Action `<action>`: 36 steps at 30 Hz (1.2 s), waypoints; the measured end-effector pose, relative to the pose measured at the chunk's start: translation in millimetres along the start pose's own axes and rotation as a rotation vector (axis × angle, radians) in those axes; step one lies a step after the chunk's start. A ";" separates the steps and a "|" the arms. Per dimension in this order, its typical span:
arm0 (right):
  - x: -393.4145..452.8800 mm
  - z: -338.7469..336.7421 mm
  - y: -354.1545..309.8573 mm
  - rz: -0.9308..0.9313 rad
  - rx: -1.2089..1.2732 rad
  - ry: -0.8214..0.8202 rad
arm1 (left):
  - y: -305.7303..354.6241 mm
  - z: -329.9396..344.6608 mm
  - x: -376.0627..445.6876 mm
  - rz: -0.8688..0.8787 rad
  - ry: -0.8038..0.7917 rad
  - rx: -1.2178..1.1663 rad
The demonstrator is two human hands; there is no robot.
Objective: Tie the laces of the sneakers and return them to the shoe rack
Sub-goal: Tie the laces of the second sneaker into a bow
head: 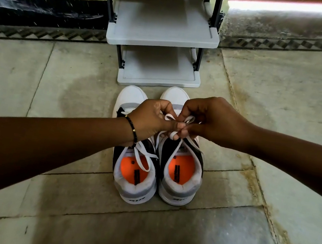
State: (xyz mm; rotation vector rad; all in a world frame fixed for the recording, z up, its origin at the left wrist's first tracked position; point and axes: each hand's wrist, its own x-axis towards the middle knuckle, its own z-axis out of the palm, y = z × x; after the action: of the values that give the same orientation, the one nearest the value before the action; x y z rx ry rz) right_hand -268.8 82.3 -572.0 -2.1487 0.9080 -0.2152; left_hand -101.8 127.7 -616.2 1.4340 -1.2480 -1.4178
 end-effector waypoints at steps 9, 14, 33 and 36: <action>5.5 3.1 11.2 0.110 0.291 0.090 | 5.6 0.1 -5.3 -0.002 -0.123 -0.282; 7.7 0.9 14.6 0.247 0.418 0.130 | 2.0 -1.3 -3.1 -0.014 -0.139 -0.254; -0.9 -4.6 23.1 0.312 0.305 -0.040 | 0.6 0.8 -3.5 0.009 -0.081 -0.223; -5.3 -2.5 19.2 0.101 0.088 -0.018 | 1.7 2.1 -3.8 0.003 -0.090 -0.219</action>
State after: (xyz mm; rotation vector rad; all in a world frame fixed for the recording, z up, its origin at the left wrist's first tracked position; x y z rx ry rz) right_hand -284.1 75.9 -583.3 -2.0149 0.9760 -0.1820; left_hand -103.7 131.2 -613.8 1.2318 -1.1102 -1.5794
